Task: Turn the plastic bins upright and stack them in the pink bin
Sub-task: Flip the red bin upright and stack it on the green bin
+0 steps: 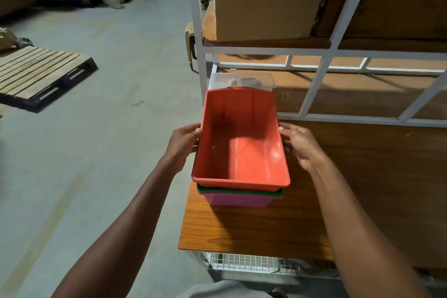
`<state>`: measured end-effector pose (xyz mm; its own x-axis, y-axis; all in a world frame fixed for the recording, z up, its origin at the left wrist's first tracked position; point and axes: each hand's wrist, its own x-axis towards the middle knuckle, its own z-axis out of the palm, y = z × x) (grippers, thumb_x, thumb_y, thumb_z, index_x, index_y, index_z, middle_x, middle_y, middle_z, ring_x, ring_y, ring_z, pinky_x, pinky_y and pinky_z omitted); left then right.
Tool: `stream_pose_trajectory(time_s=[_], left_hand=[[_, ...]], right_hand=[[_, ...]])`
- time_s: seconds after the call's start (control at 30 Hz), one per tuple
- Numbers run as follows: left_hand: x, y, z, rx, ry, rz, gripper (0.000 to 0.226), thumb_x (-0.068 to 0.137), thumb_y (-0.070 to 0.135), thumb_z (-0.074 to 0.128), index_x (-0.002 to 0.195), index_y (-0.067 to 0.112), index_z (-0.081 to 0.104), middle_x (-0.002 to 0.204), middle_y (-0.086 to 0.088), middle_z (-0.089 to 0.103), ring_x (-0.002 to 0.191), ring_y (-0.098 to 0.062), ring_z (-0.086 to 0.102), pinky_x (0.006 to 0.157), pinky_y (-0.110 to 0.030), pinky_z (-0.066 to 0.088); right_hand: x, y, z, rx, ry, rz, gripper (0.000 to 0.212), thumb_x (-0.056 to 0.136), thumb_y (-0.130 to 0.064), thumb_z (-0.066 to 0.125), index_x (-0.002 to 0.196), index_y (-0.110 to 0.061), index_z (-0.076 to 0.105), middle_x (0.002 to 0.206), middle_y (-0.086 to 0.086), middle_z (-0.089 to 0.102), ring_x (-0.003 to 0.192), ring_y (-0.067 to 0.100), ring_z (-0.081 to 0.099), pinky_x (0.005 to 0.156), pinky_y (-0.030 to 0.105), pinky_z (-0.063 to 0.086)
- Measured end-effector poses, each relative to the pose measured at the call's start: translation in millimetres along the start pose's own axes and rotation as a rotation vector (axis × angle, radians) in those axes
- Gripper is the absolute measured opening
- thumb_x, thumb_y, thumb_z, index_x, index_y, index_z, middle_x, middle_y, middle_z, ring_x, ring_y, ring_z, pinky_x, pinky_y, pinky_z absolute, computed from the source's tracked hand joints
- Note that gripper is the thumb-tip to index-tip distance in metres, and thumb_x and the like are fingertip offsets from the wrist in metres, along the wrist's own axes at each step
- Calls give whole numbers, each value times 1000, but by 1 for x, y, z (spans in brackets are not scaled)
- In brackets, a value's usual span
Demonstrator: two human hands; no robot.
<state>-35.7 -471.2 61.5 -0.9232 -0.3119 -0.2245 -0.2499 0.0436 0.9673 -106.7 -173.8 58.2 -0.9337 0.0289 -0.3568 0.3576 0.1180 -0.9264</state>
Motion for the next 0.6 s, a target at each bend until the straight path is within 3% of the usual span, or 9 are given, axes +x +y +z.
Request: stream_pose_trajectory(time_s=[0.17, 0.27, 0.33, 0.47, 0.6], left_hand=[[5, -14, 1, 34, -23, -35, 32, 110, 20, 53, 135, 15, 71, 100, 3, 79, 86, -19, 75, 74, -31, 61], [5, -20, 2, 52, -31, -46, 33, 109, 21, 54, 138, 14, 69, 104, -1, 78, 92, -24, 72, 84, -40, 60], [5, -21, 2, 87, -25, -48, 33, 109, 23, 55, 137, 14, 70, 107, -3, 77, 92, -24, 70, 80, -37, 58], [6, -20, -2, 172, 16, -15, 35, 106, 29, 59, 137, 15, 69, 121, -4, 73, 96, -21, 68, 70, -30, 53], [3, -18, -3, 165, 58, 21, 34, 106, 30, 60, 136, 17, 69, 119, -2, 72, 93, -16, 68, 70, -30, 54]], right_hand=[[2, 9, 0, -28, 3, 36, 28, 101, -25, 64, 129, -23, 71, 112, 6, 79, 92, 21, 67, 69, 32, 49], [3, 14, 0, -39, 11, 52, 24, 101, -25, 64, 123, -23, 73, 116, 7, 77, 100, 25, 70, 74, 35, 51], [1, 15, 0, -66, 23, 52, 21, 101, -26, 64, 120, -24, 74, 118, 4, 75, 109, 27, 70, 75, 35, 52], [-3, 16, -3, -83, 42, 39, 19, 103, -23, 62, 117, -22, 75, 119, 0, 74, 100, 20, 66, 73, 31, 53], [-6, 20, -5, -72, 51, 40, 19, 103, -22, 62, 116, -22, 75, 119, 0, 74, 99, 19, 66, 71, 30, 53]])
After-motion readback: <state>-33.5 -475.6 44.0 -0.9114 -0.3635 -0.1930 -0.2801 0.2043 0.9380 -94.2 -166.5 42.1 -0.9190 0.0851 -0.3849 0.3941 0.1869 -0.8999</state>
